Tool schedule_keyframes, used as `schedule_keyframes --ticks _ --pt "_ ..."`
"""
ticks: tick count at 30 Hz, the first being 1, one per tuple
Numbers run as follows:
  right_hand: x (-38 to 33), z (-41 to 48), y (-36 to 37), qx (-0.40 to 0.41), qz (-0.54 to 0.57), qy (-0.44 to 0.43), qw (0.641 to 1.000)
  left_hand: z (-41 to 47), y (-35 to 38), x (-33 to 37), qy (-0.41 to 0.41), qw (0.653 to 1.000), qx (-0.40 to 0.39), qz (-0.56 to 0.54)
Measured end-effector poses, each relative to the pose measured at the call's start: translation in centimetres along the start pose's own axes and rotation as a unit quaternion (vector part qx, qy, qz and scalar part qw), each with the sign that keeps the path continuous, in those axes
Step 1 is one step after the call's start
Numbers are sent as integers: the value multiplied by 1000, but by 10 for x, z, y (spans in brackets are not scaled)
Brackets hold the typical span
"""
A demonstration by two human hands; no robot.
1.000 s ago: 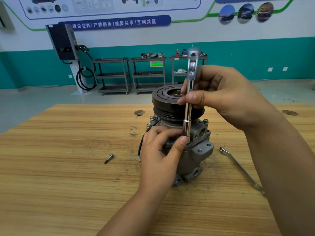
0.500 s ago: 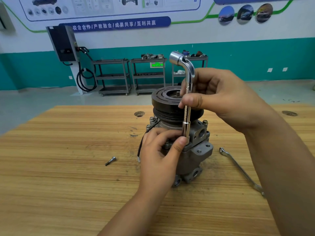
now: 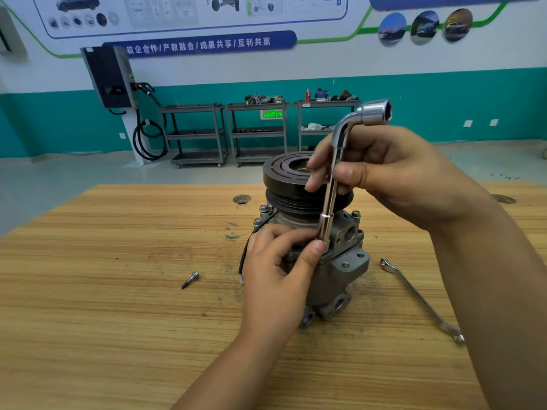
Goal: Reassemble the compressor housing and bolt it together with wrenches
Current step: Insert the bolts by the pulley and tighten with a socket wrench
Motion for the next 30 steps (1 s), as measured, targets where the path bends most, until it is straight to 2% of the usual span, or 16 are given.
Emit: schedule_keyframes --ticks 6,11,17,22,28,30 --pt "5 3 5 56 -26 -19 998 -1 0 1 5 1000 5 -3" --pt "-1 -1 2 -15 -3 -6 1000 -1 0 0 3 1000 3 -7" --pt "5 2 5 74 -34 -9 997 0 -1 2 19 1000 7 -12" --pt "-2 -1 3 -9 -17 -5 1000 0 -1 1 10 1000 3 -8" --pt "4 3 10 78 -67 -26 994 -1 -1 1 1 1000 -3 -1" --pt "3 2 9 63 -56 -23 996 -1 -1 1 -2 1000 -6 7"
Point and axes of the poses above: each hand's wrist, its own z-axis towards the middle knuckle, its own y-axis out of the palm, x = y × z, the point moved 1 cm from there along z, towards the middle knuckle, and after that the axes turned 5 degrees about x, right-handed, at the moved point
